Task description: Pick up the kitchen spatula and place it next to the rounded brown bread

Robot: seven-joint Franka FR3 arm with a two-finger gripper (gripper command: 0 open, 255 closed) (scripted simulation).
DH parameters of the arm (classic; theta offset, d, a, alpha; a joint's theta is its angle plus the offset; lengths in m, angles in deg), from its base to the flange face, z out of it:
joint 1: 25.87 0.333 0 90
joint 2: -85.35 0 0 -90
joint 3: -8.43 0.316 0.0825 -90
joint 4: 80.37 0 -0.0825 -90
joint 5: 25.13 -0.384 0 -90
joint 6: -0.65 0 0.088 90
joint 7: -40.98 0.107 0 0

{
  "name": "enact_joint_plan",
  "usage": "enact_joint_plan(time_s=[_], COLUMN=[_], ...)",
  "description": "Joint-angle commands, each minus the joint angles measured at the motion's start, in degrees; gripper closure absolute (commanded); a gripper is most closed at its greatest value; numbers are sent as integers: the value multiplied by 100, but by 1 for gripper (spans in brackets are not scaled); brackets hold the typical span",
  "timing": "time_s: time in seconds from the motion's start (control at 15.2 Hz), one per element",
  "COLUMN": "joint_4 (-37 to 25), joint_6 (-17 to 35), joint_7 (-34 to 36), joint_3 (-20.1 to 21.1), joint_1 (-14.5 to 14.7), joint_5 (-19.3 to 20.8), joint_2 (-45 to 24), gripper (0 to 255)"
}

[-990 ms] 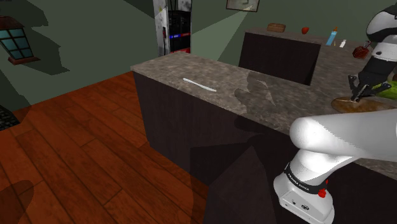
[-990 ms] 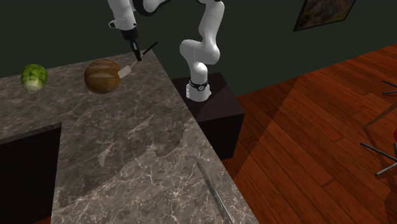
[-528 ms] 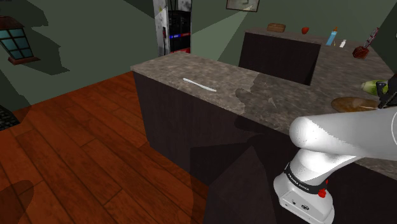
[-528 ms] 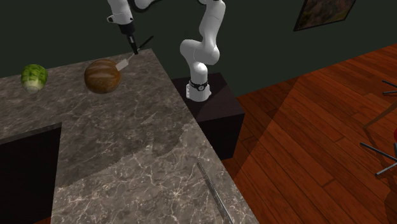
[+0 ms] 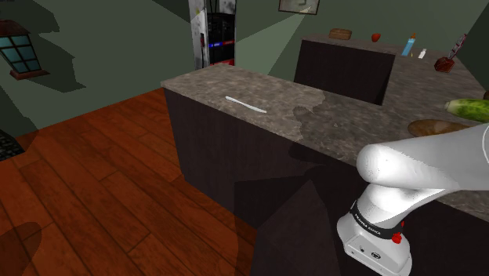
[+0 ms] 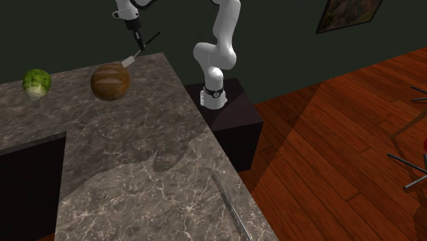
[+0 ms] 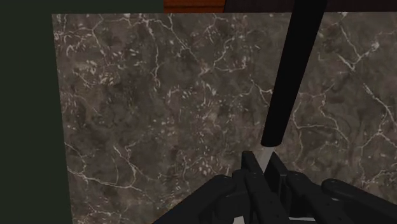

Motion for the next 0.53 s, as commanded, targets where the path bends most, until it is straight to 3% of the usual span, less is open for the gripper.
enact_joint_plan(time_s=[0.0,0.13,0.46], joint_4=[-292,-570,-271], joint_6=[13,41,395], joint_7=[-314,-584,-532], joint_3=[-350,-706,-920], joint_1=[110,268,306], joint_5=[45,60,170], joint_2=[-150,-301,-309], gripper=[255,255,255])
